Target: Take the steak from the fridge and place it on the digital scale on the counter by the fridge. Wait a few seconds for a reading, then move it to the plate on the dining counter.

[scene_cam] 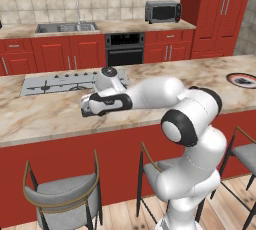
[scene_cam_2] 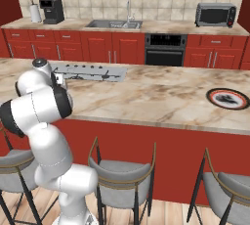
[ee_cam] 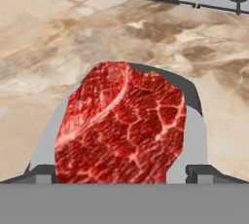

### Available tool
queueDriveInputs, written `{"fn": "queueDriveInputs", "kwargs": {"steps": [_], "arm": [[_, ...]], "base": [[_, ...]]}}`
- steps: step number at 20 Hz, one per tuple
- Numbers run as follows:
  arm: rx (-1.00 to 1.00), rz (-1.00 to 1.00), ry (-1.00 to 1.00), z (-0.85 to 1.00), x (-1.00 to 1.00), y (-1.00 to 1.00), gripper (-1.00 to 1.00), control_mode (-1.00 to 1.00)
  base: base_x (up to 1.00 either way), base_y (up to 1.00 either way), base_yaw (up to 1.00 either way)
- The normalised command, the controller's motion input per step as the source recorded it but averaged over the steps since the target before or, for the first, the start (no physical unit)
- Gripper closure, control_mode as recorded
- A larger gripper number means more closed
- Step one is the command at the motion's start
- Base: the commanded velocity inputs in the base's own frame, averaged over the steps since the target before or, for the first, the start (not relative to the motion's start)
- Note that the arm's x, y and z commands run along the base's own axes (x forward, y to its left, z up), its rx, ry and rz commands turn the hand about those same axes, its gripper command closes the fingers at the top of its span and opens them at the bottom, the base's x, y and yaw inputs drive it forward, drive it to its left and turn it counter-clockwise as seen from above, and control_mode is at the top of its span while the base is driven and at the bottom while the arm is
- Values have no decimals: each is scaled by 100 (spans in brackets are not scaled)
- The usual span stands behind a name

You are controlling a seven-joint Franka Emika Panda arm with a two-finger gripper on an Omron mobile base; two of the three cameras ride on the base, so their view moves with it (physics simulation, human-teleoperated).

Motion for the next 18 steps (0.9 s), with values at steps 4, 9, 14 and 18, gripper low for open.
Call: {"fn": "queueDriveInputs", "kwargs": {"steps": [4, 9, 14, 18], "arm": [[1, 0, 0, -15, 2, 12, 100, -100], [0, 0, 0, -18, 0, 18, 100, -100], [2, 0, 0, -16, 0, 3, 100, -100], [4, 0, -2, -2, -15, 0, 100, -100]], "base": [[0, 0, 0], [0, 0, 0], [0, 0, 0], [0, 0, 0]]}}
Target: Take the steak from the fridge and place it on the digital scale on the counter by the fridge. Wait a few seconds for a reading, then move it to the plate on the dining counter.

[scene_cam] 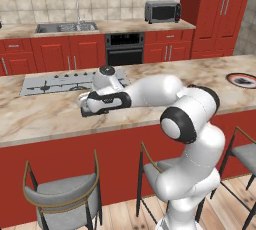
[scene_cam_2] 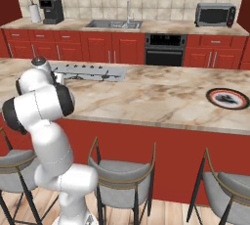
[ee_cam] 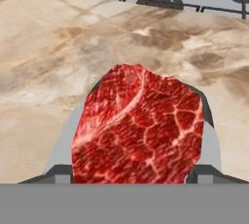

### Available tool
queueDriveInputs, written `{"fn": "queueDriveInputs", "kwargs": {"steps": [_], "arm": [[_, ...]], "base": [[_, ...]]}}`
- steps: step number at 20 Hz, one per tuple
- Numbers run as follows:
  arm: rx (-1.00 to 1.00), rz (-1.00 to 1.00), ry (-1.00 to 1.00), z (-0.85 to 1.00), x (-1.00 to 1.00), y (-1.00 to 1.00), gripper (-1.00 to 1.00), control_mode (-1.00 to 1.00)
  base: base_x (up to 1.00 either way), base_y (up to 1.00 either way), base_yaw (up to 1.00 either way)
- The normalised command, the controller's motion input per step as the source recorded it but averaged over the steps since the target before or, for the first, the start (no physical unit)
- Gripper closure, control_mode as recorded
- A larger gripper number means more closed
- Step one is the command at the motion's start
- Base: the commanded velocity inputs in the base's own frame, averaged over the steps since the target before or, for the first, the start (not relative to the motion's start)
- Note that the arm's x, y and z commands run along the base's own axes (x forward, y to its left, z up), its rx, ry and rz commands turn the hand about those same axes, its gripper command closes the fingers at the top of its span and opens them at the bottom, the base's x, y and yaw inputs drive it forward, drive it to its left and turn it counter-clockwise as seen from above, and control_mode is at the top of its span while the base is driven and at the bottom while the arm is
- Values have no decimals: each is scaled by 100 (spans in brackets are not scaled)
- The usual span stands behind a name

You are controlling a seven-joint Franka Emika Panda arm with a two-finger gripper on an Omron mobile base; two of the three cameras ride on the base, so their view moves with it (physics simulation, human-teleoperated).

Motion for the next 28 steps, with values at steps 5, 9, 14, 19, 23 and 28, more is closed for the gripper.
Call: {"fn": "queueDriveInputs", "kwargs": {"steps": [5, 9, 14, 19, 23, 28], "arm": [[0, 0, -24, 77, -86, 0, 100, -100], [0, 0, -27, 100, -89, -9, 100, -100], [0, 0, -15, 100, -78, -26, 100, -100], [0, 0, -1, 100, -72, -38, 100, -100], [0, -1, 1, 100, -84, -41, 100, -100], [6, -4, 17, 61, -92, -42, 100, -100]], "base": [[0, 0, 0], [0, 0, 0], [0, 0, 0], [0, 0, 0], [0, 0, 0], [0, 0, 0]]}}
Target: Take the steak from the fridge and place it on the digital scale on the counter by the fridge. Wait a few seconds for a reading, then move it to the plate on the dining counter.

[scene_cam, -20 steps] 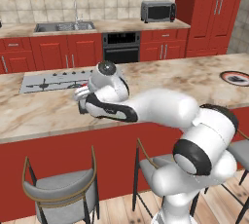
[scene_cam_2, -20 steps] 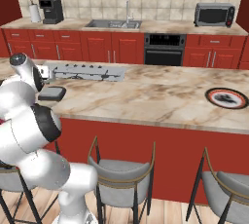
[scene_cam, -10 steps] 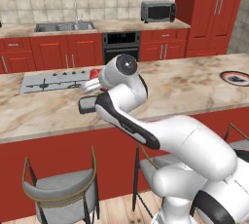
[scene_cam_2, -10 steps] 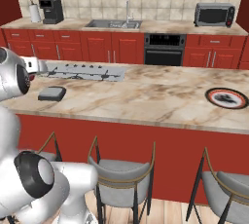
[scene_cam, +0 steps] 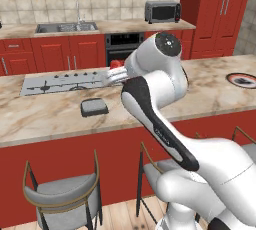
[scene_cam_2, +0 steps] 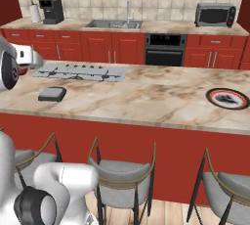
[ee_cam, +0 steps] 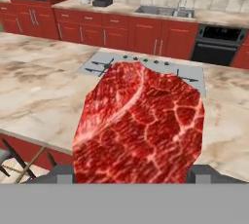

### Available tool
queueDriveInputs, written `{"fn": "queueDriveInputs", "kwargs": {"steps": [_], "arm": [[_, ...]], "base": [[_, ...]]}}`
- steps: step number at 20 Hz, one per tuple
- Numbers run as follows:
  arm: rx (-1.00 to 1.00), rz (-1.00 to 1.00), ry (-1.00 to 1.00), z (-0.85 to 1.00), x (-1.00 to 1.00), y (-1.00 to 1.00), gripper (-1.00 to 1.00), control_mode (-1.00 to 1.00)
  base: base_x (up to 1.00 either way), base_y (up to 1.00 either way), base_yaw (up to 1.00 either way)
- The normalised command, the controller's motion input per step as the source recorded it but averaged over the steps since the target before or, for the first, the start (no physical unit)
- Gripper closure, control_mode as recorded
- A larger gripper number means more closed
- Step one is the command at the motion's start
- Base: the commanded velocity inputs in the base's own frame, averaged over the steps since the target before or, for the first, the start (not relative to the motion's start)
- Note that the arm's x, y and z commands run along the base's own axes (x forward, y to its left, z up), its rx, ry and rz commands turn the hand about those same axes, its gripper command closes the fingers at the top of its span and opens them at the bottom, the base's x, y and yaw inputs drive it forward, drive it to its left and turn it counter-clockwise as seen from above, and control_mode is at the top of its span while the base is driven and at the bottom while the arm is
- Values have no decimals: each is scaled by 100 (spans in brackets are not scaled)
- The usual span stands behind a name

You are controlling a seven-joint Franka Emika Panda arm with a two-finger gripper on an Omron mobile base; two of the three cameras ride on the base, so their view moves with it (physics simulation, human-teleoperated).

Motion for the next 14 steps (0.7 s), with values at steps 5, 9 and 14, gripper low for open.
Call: {"fn": "queueDriveInputs", "kwargs": {"steps": [5, 9, 14], "arm": [[2, -7, 20, 6, -81, -41, 100, -100], [0, -2, 0, -2, -45, -16, 100, 100], [0, 0, 0, 0, 0, 0, 100, 100]], "base": [[0, 0, 0], [-50, -18, -1], [-100, -67, -10]]}}
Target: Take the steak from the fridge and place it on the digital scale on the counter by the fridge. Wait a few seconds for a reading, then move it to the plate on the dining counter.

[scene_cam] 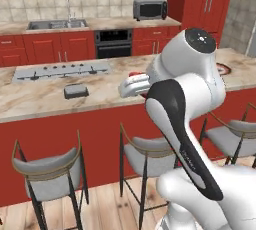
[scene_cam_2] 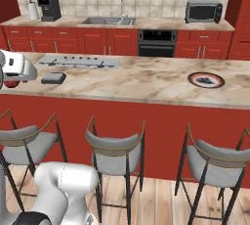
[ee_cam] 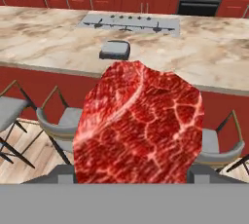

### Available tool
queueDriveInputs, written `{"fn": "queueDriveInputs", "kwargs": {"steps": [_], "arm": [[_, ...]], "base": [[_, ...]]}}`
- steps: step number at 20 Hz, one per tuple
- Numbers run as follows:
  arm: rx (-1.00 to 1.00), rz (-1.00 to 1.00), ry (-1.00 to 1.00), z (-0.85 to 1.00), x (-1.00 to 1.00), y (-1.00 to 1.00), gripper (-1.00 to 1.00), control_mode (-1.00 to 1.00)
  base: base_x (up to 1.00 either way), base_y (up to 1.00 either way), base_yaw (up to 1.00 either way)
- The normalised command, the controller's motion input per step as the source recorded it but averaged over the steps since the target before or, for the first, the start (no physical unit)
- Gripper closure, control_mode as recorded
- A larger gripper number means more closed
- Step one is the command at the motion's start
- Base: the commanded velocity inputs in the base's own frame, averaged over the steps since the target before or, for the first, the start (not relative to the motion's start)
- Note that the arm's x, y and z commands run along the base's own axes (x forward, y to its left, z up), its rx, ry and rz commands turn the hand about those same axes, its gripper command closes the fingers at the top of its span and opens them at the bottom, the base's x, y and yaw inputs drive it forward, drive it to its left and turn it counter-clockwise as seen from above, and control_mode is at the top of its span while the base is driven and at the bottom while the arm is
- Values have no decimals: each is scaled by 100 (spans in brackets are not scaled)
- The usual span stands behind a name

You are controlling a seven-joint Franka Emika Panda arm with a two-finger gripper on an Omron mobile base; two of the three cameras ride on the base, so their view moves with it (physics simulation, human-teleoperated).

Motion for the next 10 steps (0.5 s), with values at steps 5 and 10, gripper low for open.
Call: {"fn": "queueDriveInputs", "kwargs": {"steps": [5, 10], "arm": [[0, 0, 0, 0, 0, 0, 100, 100], [0, 0, 0, 0, 0, 0, 100, 100]], "base": [[-48, -100, -9], [4, -97, -1]]}}
